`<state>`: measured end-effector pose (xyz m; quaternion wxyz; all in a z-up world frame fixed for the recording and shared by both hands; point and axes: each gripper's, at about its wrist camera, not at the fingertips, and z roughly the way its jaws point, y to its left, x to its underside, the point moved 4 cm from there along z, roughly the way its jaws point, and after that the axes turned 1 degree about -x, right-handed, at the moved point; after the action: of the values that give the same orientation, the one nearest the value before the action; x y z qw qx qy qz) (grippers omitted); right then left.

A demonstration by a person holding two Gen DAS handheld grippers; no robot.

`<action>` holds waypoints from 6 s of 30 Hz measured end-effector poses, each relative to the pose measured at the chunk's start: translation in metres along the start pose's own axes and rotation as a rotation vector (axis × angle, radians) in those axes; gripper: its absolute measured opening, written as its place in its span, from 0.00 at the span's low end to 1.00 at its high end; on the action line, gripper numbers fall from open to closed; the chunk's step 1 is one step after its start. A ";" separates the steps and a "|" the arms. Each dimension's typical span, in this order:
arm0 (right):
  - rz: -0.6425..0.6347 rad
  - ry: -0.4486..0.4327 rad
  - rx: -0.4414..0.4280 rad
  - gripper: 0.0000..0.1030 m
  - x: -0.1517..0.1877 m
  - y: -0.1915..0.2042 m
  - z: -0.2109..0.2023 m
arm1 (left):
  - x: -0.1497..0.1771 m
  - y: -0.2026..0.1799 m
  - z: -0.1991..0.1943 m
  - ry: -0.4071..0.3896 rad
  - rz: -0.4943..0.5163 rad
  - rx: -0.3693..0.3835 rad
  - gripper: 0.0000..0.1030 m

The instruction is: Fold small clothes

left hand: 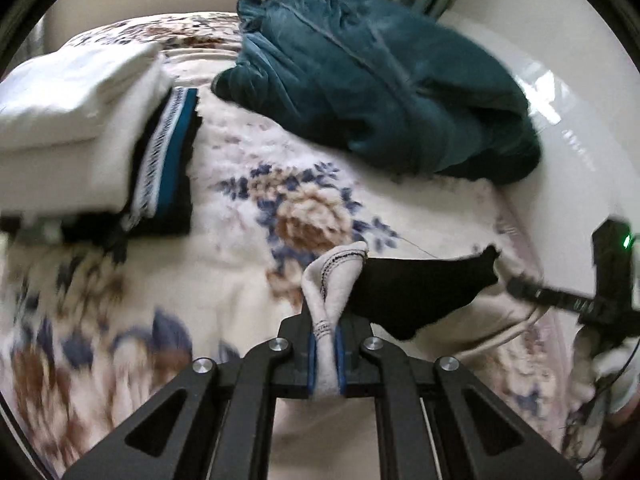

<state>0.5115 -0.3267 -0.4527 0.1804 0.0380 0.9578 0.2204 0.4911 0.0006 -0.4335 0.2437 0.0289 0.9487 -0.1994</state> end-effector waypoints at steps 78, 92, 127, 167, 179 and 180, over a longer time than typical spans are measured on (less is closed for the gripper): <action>0.511 0.192 -0.258 0.68 0.162 -0.154 -0.005 | 0.141 0.095 0.057 0.243 -0.495 0.225 0.67; 0.351 0.107 -0.225 0.19 0.148 -0.092 -0.024 | 0.109 0.068 -0.011 0.071 -0.350 0.172 0.23; 0.140 -0.036 -0.164 0.18 -0.204 0.356 0.181 | -0.293 0.409 -0.082 -0.014 -0.207 -0.037 0.24; -0.149 -0.188 0.464 1.00 -0.023 0.464 -0.051 | -0.148 0.243 -0.285 -0.108 -0.018 -0.544 0.97; -0.198 -0.368 0.409 1.00 0.047 0.525 -0.272 | -0.107 0.143 -0.449 -0.249 0.036 -0.534 0.97; -0.206 -0.382 0.401 1.00 0.053 0.529 -0.290 | -0.104 0.136 -0.460 -0.262 0.039 -0.537 0.97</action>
<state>0.3536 0.0389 0.0031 0.3676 0.0164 0.9298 -0.0040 0.3958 0.3102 -0.0654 0.3668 -0.0443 0.9272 0.0612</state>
